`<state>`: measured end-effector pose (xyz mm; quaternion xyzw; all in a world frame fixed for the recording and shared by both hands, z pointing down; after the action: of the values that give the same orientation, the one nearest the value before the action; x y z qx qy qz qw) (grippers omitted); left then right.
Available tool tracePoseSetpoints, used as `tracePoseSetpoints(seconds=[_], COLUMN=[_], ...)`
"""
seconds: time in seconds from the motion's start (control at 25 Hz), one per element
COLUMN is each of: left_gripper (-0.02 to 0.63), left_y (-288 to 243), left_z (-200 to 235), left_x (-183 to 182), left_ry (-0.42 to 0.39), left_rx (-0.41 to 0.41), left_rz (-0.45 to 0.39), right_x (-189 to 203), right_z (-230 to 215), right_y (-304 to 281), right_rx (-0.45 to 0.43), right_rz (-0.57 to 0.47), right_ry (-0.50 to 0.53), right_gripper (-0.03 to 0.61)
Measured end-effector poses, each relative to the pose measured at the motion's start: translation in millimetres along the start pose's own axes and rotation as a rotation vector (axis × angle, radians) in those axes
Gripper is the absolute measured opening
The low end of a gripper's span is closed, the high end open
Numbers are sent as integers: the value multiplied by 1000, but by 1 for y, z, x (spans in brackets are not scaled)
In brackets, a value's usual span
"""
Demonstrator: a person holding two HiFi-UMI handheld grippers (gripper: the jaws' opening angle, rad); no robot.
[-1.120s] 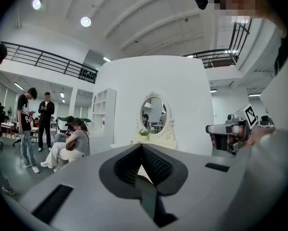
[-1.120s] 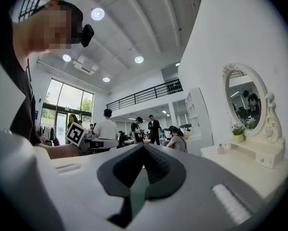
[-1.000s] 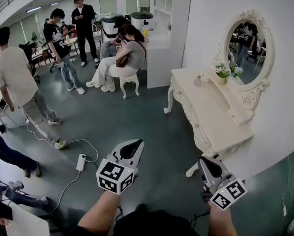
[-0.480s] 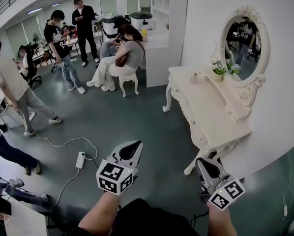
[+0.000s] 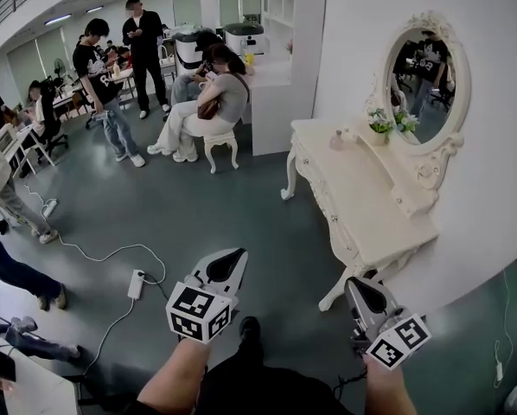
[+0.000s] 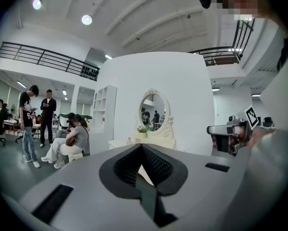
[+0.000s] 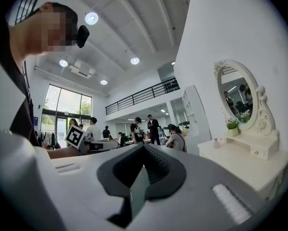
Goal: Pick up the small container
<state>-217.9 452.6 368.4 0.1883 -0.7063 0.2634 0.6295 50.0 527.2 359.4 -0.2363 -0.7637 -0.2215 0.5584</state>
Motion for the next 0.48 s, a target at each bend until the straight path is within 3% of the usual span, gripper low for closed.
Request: tracePoseSetpoints(seconds=[0.48], left_gripper=[5], left_y=[-94], left_z=[75], left_x=[2], left_ry=[32], left_rx=[31], left_rz=[-8], right_x=[-10], right_z=[-66], right_y=[-94], right_rx=[22], right_rz=[26], right_ry=[-13], right_gripper=[9])
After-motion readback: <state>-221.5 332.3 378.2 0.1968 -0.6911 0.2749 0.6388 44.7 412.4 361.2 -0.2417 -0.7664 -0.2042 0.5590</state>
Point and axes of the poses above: the fingertips, and each gripper's own axes: y backward along the fingers, z to its left, x out of its underside, the point moved 5 cm from there along y, backward along the fingers, and after that the axes turned 6 degrees about -y, right-handed, at the moved point
